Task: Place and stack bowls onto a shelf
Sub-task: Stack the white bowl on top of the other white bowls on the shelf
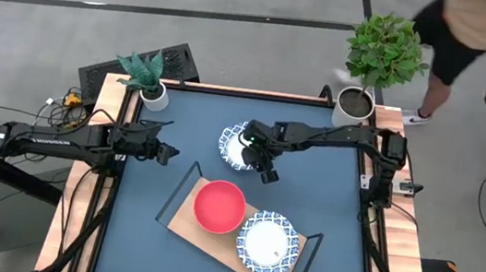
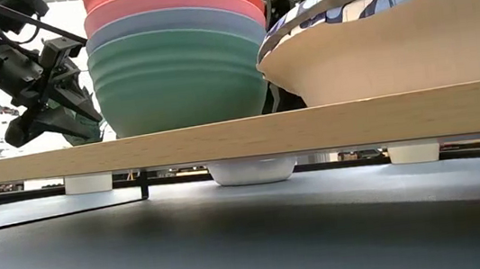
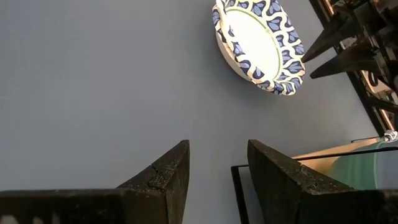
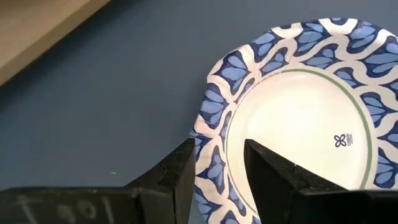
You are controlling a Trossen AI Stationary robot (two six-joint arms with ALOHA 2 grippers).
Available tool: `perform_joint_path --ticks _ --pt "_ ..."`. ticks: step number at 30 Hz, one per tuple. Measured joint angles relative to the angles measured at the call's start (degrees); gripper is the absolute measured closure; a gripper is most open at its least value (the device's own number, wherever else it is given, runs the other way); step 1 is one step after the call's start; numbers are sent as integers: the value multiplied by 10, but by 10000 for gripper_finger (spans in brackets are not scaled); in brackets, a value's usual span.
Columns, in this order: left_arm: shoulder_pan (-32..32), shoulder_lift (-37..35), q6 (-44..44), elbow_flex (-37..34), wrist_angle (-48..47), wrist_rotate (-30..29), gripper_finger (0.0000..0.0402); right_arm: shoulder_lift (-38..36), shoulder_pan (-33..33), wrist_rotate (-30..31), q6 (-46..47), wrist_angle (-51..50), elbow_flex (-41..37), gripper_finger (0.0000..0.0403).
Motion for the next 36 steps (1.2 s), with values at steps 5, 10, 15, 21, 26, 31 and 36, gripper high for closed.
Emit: perform_joint_path --ticks 5,10,15,21,26,31,36 --pt "0 0 0 0 0 0 255 0 -4 0 4 1 0 242" --pt "0 0 0 0 0 0 255 0 -6 0 7 1 0 242" --pt "0 0 0 0 0 0 255 0 -6 -1 7 2 0 242" --pt "0 0 0 0 -5 0 255 12 -5 -13 10 8 0 242" --pt "0 0 0 0 -5 0 255 29 -5 -13 17 11 1 242" --pt "0 0 1 0 -8 0 255 28 -5 -13 17 14 1 242" --pt "0 0 1 0 -8 0 255 24 -5 3 18 9 0 253"
